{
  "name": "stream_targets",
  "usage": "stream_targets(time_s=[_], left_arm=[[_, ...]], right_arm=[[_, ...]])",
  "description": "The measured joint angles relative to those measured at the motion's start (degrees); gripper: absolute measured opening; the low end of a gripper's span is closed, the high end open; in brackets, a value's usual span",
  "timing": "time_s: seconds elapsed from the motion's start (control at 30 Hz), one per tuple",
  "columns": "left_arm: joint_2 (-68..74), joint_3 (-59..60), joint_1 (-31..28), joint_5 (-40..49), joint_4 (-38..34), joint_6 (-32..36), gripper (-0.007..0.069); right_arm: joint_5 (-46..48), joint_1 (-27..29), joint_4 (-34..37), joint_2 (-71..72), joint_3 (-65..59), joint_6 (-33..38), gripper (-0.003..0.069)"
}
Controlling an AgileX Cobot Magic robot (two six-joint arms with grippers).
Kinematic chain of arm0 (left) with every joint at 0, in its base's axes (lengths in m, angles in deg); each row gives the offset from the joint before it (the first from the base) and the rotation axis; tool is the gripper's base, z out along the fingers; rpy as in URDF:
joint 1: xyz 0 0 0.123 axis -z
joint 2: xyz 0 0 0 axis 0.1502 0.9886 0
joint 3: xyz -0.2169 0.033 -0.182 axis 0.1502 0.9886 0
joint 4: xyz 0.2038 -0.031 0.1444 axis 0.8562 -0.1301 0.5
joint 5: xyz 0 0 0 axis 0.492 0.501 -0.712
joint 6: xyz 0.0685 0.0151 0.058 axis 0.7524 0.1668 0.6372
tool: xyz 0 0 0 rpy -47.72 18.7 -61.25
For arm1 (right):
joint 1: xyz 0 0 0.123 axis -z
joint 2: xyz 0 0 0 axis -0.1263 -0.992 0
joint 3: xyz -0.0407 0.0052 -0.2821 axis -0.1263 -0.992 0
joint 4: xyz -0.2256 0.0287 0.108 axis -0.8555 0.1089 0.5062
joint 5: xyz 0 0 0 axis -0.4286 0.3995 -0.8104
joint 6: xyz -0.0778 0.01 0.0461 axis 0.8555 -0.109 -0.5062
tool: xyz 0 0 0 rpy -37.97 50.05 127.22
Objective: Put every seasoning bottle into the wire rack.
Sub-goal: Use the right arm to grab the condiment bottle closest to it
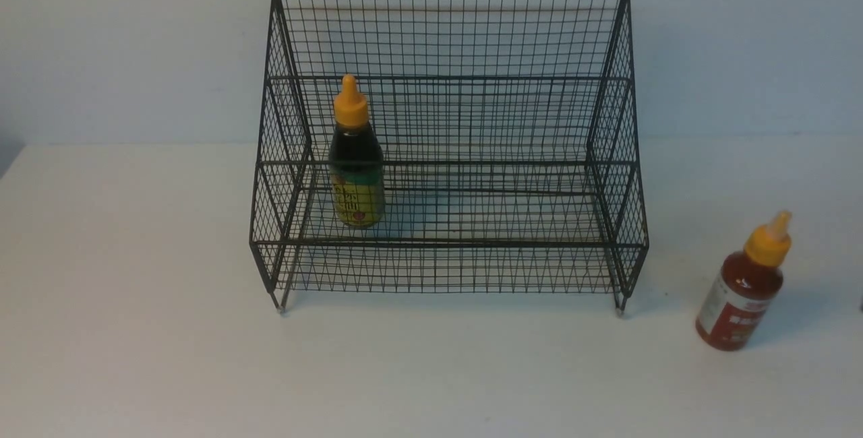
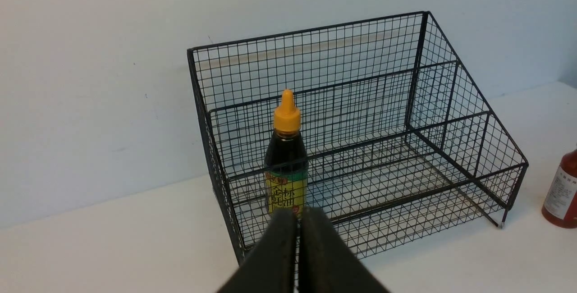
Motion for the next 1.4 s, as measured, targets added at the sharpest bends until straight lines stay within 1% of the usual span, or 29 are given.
stream_targets(time_s=[0.03, 0.2, 0.33, 0.37, 0.4, 0.5, 0.53, 0.57, 0.6, 0.67, 0.7, 0.73, 0.8, 0.87, 1.0, 1.2, 1.23, 1.27, 1.3, 1.4], left_arm=[[0.0, 0.0, 0.0, 0.0, 0.0, -0.2, -0.0005], [0.0, 0.2, 0.0, 0.1, 0.2, -0.7, -0.0005], [0.0, 0.2, 0.0, 0.7, 0.2, -0.7, -0.0005], [0.0, 0.2, 0.0, 0.7, 0.2, -0.7, -0.0005], [0.0, 0.2, 0.0, 0.7, 0.2, -0.8, -0.0005], [0.0, 0.2, 0.0, 0.7, 0.7, -0.8, -0.0005], [0.0, 0.2, 0.0, 0.7, 0.7, -0.8, -0.0005], [0.0, 0.2, 0.0, 0.7, 0.9, -0.8, -0.0005], [0.1, 0.2, 0.0, 0.7, 1.1, -0.8, -0.0005], [0.1, 0.2, 0.0, 0.7, 1.1, -0.8, -0.0005], [0.2, 0.2, 0.0, 0.7, 1.3, -0.8, -0.0005], [0.3, 0.2, 0.0, 0.7, 1.3, -0.8, -0.0005], [0.3, 0.2, 0.0, 0.7, 1.3, -0.8, -0.0005], [0.4, 0.2, 0.0, 0.7, 1.3, -0.8, -0.0005], [0.4, 0.2, 0.0, 0.7, 1.3, -0.8, -0.0005], [0.4, 0.4, 0.0, 0.7, 1.4, -0.8, -0.0005], [0.4, 0.4, 0.0, 0.7, 1.5, -0.8, -0.0005], [0.4, 0.4, 0.0, 0.7, 1.5, -0.8, -0.0005], [0.4, 0.4, 0.0, 0.7, 1.5, -0.8, -0.0005], [0.4, 0.4, 0.0, 0.7, 1.5, -0.8, -0.0005]], right_arm=[[-2.0, -0.6, 2.4, 0.0, 0.0, 4.8, -0.0015], [-15.4, -3.0, 12.9, 0.0, 0.0, 19.5, -0.0015], [-28.0, -3.4, 18.2, 0.2, -3.3, 26.3, -0.0015], [-28.7, -3.5, 18.5, 0.4, -4.1, 26.4, -0.0015], [-33.2, -3.6, 20.4, 0.7, -6.9, 27.4, -0.0015], [-42.8, -5.2, 22.0, 1.1, -14.5, 27.6, -0.0015], [-43.3, -5.3, 22.0, 1.1, -15.0, 27.6, -0.0015], [-46.4, -6.7, 21.5, 1.1, -17.5, 27.5, -0.0015], [-50.2, -8.8, 20.0, 1.1, -20.0, 26.7, -0.0015], [-52.0, -10.6, 18.6, 1.1, -21.3, 25.5, -0.0015], [-54.3, -12.5, 16.0, 1.1, -22.3, 23.9, -0.0015], [-55.0, -13.1, 15.6, 1.1, -22.5, 23.7, -0.0015], [-58.7, -15.4, 11.9, 1.1, -23.0, 21.4, -0.0015], [-61.2, -15.9, 10.4, 0.7, -23.0, 20.3, -0.0015], [-65.0, -16.1, 9.8, -1.8, -23.0, 19.3, -0.0015], [-77.8, -16.1, 7.4, -12.1, -23.0, 17.4, -0.0002], [-82.4, -16.1, 5.7, -16.0, -23.0, 16.2, 0.0020], [-83.5, -16.1, 5.3, -16.4, -23.0, 16.0, 0.0022], [-86.6, -16.1, 3.9, -19.2, -23.0, 14.4, 0.0051], [-90.5, -16.1, 2.2, -25.1, -22.9, 9.1, 0.0150]])
